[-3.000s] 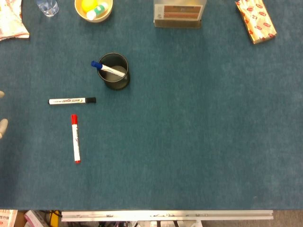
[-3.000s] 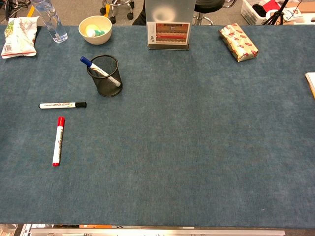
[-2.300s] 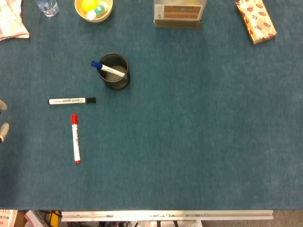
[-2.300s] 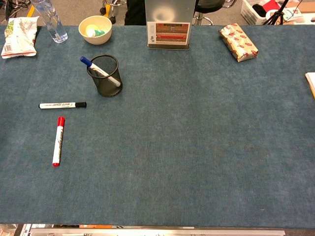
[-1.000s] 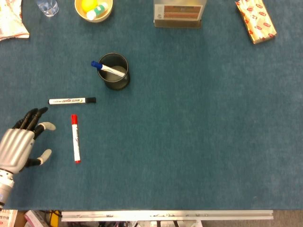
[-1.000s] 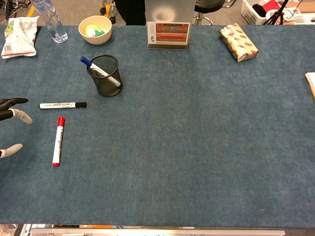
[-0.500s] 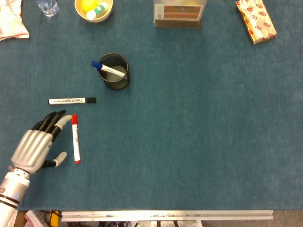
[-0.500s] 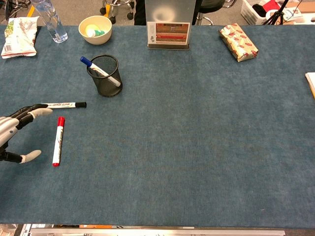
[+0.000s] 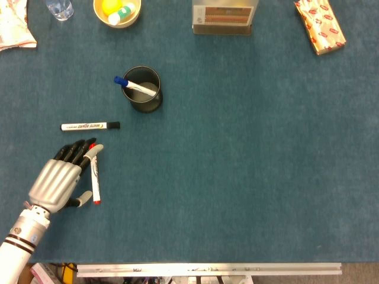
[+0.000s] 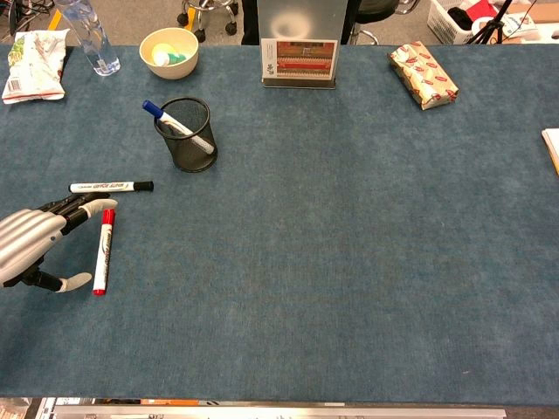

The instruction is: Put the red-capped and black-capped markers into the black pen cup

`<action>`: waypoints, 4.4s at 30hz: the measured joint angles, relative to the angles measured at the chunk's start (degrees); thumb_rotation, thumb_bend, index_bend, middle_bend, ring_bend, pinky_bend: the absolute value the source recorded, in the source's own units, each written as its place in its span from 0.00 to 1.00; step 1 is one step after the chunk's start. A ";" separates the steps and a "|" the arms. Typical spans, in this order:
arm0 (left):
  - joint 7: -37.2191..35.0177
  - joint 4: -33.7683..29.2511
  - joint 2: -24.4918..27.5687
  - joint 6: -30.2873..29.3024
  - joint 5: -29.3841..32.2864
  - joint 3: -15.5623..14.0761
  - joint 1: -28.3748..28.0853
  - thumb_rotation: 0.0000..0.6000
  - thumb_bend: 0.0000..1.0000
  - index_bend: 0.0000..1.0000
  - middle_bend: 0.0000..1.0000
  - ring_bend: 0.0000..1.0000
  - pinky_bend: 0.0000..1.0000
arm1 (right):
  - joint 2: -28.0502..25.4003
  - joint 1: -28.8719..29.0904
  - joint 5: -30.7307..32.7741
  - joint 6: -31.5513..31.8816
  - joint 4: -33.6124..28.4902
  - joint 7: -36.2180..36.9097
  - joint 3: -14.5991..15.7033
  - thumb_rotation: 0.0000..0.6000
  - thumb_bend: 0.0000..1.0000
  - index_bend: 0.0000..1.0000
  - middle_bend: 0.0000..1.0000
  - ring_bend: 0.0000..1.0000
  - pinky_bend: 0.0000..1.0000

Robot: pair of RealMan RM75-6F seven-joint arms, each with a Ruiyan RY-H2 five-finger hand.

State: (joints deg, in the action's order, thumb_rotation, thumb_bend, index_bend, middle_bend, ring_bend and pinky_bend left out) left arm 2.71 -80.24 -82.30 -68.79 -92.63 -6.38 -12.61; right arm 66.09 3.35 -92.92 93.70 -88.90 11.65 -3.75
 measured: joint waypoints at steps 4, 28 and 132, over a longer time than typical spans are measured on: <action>0.04 0.15 -0.21 -0.45 0.05 0.02 -0.06 1.00 0.23 0.00 0.00 0.00 0.09 | -0.03 0.03 0.03 -0.21 -0.07 -0.13 0.03 1.00 0.00 0.24 0.26 0.17 0.41; 0.66 0.46 -1.66 1.76 1.19 -0.66 -1.36 1.00 0.23 0.00 0.00 0.00 0.09 | -0.19 0.03 0.28 -0.64 -0.23 -0.23 -0.05 1.00 0.00 0.24 0.26 0.17 0.41; 10.80 -3.64 -5.62 7.29 0.95 0.63 -10.16 1.00 0.23 0.01 0.00 0.00 0.09 | -1.16 0.16 0.89 -1.88 -1.22 -0.36 -0.08 1.00 0.00 0.24 0.26 0.17 0.41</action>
State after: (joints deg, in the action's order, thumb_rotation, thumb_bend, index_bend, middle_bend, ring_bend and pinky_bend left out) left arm 13.51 -83.88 -87.93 -61.50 -91.68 -5.75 -22.77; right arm 64.93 3.51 -92.03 91.82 -90.12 11.29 -3.83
